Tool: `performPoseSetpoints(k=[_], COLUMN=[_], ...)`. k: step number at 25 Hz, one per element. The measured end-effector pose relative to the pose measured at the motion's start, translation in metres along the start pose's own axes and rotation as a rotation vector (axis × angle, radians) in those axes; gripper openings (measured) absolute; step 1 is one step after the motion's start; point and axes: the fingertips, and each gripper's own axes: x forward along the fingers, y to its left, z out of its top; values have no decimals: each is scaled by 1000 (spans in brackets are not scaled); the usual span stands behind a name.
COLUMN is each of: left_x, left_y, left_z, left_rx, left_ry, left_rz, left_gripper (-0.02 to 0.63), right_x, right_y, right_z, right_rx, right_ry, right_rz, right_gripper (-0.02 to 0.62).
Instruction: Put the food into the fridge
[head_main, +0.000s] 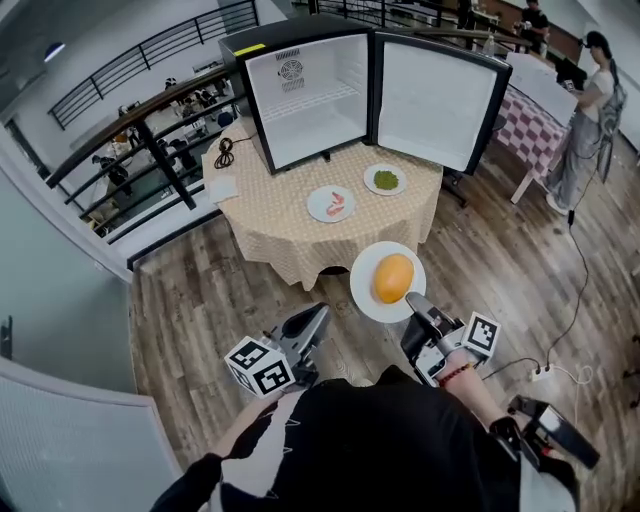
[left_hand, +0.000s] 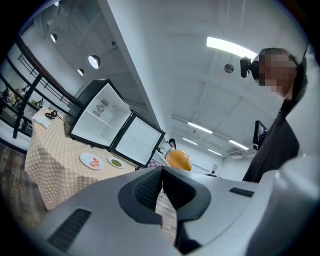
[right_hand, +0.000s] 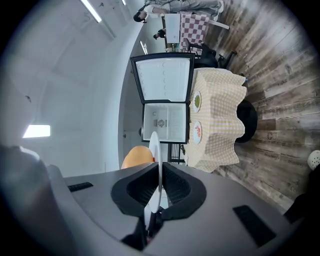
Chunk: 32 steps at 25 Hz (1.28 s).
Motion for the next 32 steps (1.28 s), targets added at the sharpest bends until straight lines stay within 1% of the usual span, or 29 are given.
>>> performPoseSetpoints(k=[5,10,16,22,30,32], left_x=[38,60,70,74,87,88], left_y=[21,38,46,52,50,51], left_z=[13,14,17,18,22,20], left_rx=[16,26,30,27,45,38], left_ry=[-26,-39,-55,-57,-54,-45], left_rz=[30,59,95,110,88,87], left_gripper=[15,15,15,15,15,15], right_x=[33,51,62,73,69,70], right_y=[-2,-11,-20,-22,-24,-26], right_z=[44,70,80,85,92,93], right_rx=[-11,-4,18,20,26,30], right_ry=[35,59,89,103,89,85], right_rz=[19,31,25,37,28,20], right_gripper=[28,28,28,28,28,28])
